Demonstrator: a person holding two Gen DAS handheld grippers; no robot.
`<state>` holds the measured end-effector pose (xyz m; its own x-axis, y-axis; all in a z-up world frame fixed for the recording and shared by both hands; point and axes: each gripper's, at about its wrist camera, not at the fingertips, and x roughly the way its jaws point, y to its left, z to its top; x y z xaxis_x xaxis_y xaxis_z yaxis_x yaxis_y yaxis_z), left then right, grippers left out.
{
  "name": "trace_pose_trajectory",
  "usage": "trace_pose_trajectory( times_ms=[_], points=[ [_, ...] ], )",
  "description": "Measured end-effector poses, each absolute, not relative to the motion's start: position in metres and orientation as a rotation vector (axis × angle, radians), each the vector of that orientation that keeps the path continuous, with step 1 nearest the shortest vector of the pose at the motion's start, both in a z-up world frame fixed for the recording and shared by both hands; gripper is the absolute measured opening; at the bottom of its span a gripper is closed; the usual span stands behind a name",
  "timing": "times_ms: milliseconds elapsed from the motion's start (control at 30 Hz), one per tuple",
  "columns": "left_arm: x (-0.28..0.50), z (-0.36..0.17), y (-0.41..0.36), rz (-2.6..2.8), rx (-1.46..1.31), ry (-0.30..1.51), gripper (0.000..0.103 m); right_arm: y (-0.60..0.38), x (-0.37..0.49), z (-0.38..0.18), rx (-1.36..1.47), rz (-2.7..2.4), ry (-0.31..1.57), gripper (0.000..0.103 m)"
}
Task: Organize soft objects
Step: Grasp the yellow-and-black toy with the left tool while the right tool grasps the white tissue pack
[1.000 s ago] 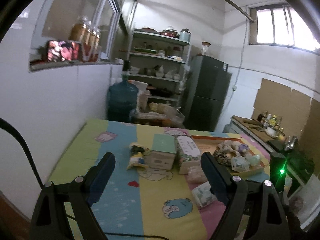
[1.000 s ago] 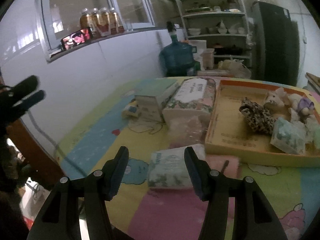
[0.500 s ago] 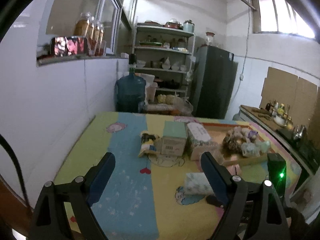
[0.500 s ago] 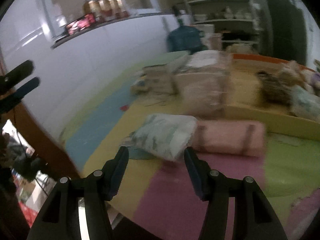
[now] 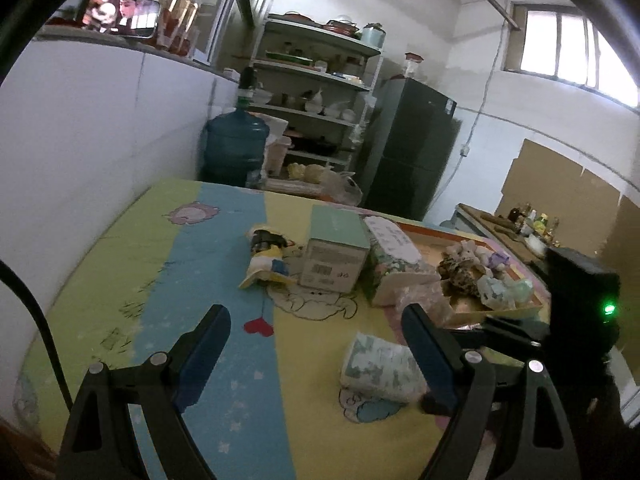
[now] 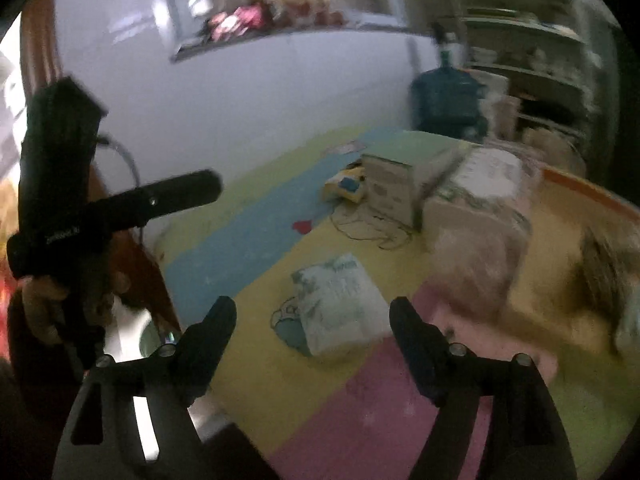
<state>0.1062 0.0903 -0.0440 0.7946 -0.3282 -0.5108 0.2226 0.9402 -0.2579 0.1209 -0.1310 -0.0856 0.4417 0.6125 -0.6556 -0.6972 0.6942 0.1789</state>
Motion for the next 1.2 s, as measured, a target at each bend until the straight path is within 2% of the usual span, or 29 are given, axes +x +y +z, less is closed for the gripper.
trace_pose_trajectory(
  times_ms=[233,267,300,333,567,833,900,933,1200],
  points=[
    [0.152,-0.049,0.097,-0.289,-0.132,0.646,0.087,-0.105,0.148,-0.110,-0.261,0.827,0.861,0.080],
    [0.164,-0.052,0.098,-0.274,-0.118,0.670,0.087,-0.103,0.149,-0.112,-0.261,0.822,0.868,0.078],
    [0.177,-0.056,0.099,-0.251,-0.101,0.696,0.087,-0.103,0.149,-0.114,-0.254,0.812,0.881,0.060],
    [0.193,-0.061,0.100,-0.225,-0.085,0.724,0.087,-0.105,0.146,-0.116,-0.246,0.797,0.886,0.049],
    [0.275,-0.085,0.106,-0.191,-0.174,0.831,0.086,-0.108,0.139,-0.116,-0.169,0.725,0.871,0.048],
    [0.291,-0.108,0.085,-0.225,-0.127,0.885,0.069,-0.113,0.145,-0.116,-0.092,0.739,0.887,0.048],
    [0.290,-0.107,0.086,-0.221,-0.129,0.880,0.043,-0.115,0.145,-0.115,-0.081,0.741,0.886,0.048],
    [0.288,-0.106,0.088,-0.239,-0.151,0.877,0.038,-0.116,0.145,-0.115,-0.076,0.740,0.885,0.048],
    [0.269,-0.097,0.097,-0.208,-0.172,0.811,0.038,-0.122,0.141,-0.108,-0.024,0.726,0.857,0.047]
  ],
)
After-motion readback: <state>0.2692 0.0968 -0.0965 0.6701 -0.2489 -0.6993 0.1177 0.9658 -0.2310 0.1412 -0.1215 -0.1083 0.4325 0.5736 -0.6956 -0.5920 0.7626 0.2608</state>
